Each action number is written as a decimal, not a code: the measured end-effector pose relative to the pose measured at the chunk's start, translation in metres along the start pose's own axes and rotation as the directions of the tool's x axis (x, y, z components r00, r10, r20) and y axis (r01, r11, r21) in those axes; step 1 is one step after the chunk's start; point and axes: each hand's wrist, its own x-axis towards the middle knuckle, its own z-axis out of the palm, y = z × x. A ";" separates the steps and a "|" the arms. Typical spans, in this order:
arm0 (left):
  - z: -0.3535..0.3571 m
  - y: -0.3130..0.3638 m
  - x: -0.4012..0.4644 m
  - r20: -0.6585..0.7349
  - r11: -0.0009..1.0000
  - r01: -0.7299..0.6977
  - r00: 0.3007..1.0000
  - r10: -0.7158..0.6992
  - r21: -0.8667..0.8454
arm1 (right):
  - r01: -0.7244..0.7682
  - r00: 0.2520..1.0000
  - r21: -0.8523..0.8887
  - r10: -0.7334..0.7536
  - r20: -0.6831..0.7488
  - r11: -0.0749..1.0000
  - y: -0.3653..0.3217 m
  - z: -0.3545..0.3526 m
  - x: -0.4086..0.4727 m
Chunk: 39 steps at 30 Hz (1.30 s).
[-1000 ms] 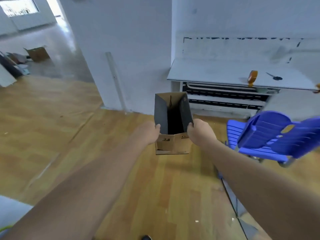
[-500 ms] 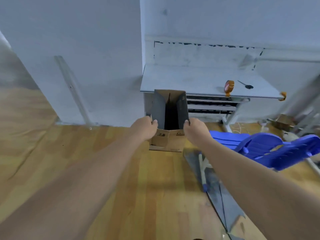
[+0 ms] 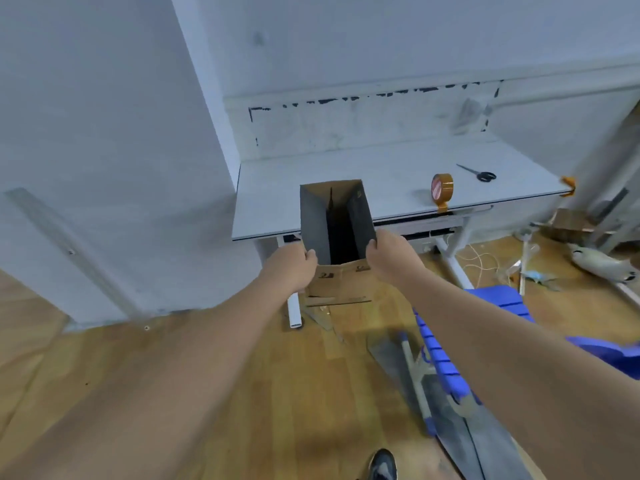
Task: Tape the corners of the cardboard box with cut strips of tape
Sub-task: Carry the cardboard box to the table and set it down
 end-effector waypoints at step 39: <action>0.015 0.115 0.570 0.140 0.987 -0.121 0.981 0.135 -0.104 | -0.260 0.963 -0.056 0.255 -0.083 0.964 0.062 -0.076 0.542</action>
